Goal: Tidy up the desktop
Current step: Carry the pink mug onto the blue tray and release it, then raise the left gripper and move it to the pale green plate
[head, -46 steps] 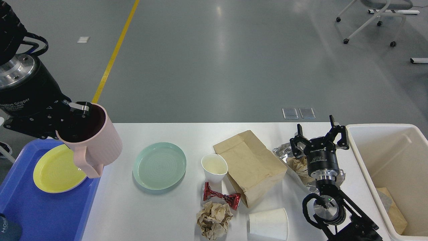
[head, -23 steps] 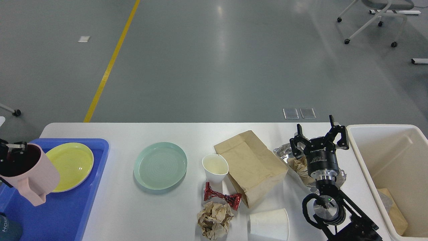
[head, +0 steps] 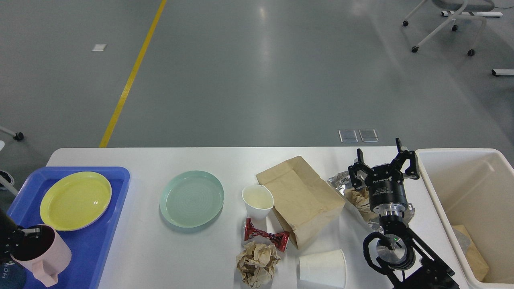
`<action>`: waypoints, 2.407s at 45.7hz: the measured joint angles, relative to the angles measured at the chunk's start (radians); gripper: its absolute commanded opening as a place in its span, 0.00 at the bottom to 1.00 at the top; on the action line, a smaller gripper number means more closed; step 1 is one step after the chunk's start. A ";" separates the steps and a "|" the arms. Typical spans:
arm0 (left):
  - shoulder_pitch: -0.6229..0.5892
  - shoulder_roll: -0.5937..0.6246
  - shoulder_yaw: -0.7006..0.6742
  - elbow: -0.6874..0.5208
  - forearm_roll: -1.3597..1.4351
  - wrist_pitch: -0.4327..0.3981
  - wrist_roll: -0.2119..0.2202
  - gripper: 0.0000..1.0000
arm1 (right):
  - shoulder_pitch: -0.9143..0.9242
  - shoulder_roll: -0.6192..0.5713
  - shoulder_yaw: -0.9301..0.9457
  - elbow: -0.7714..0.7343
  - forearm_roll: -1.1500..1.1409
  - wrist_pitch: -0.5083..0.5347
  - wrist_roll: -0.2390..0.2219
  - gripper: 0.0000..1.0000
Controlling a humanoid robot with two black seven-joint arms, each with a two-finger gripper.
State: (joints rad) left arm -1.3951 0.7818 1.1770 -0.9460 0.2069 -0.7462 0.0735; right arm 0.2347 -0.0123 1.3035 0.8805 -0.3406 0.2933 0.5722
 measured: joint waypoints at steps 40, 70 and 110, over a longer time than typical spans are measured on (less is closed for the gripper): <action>0.178 -0.015 -0.160 0.089 0.022 0.123 0.010 0.47 | 0.000 0.000 0.000 0.000 0.000 0.000 0.000 1.00; -0.101 0.020 0.045 -0.025 0.013 -0.021 0.015 0.93 | 0.000 0.000 0.000 0.000 0.000 0.000 0.000 1.00; -1.314 -0.670 0.560 -0.761 -0.584 -0.192 0.004 0.95 | 0.000 0.000 0.000 0.000 0.000 0.000 0.000 1.00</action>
State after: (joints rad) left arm -2.7087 0.1114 1.7368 -1.7067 -0.3773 -0.9383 0.0778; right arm 0.2347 -0.0123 1.3034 0.8805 -0.3405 0.2933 0.5719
